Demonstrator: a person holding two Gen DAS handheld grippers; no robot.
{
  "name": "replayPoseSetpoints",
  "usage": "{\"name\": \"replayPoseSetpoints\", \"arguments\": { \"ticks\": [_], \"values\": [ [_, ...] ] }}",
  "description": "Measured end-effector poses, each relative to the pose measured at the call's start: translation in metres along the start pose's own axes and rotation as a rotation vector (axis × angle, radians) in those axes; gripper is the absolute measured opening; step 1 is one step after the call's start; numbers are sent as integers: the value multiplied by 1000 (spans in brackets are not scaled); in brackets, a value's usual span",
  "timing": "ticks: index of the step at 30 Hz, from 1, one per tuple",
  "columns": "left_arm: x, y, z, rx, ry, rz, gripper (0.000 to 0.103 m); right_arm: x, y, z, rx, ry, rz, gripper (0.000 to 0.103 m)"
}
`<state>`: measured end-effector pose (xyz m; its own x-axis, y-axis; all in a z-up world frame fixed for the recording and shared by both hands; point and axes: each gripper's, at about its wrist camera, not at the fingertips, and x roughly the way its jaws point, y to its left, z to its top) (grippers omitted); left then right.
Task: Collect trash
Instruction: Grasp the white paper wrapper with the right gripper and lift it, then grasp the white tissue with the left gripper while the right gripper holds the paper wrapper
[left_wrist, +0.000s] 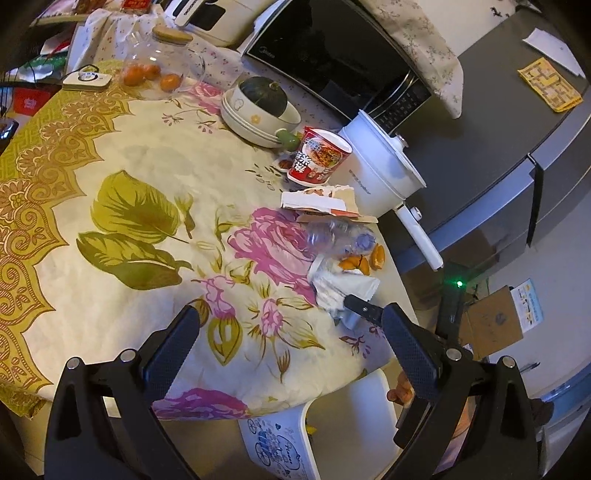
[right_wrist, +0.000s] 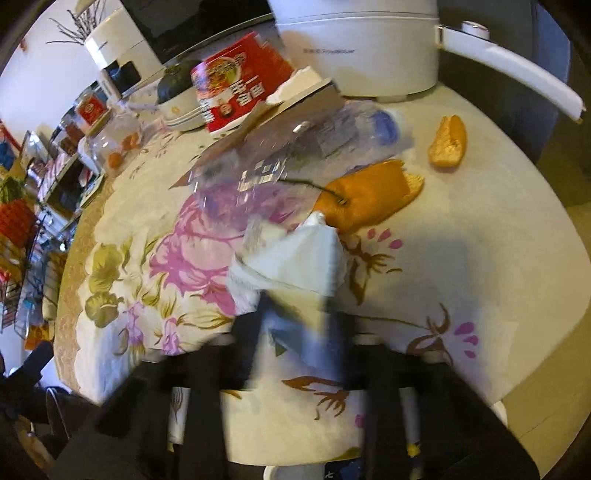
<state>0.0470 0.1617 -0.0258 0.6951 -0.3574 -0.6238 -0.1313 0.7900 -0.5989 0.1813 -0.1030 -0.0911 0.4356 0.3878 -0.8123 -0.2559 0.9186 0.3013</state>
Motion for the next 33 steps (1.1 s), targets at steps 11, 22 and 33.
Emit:
{"name": "replayPoseSetpoints", "arguments": {
  "ticks": [11, 22, 33],
  "values": [
    [-3, 3, 1, -23, -23, -7, 96, -43, 20, 0, -43, -111, 45, 7],
    [3, 1, 0, -35, -15, -9, 96, -100, 28, -3, -61, -231, 54, 7],
    [54, -38, -10, 43, 54, -1, 96, -152, -21, -25, 26, -391, 13, 7]
  ]
}}
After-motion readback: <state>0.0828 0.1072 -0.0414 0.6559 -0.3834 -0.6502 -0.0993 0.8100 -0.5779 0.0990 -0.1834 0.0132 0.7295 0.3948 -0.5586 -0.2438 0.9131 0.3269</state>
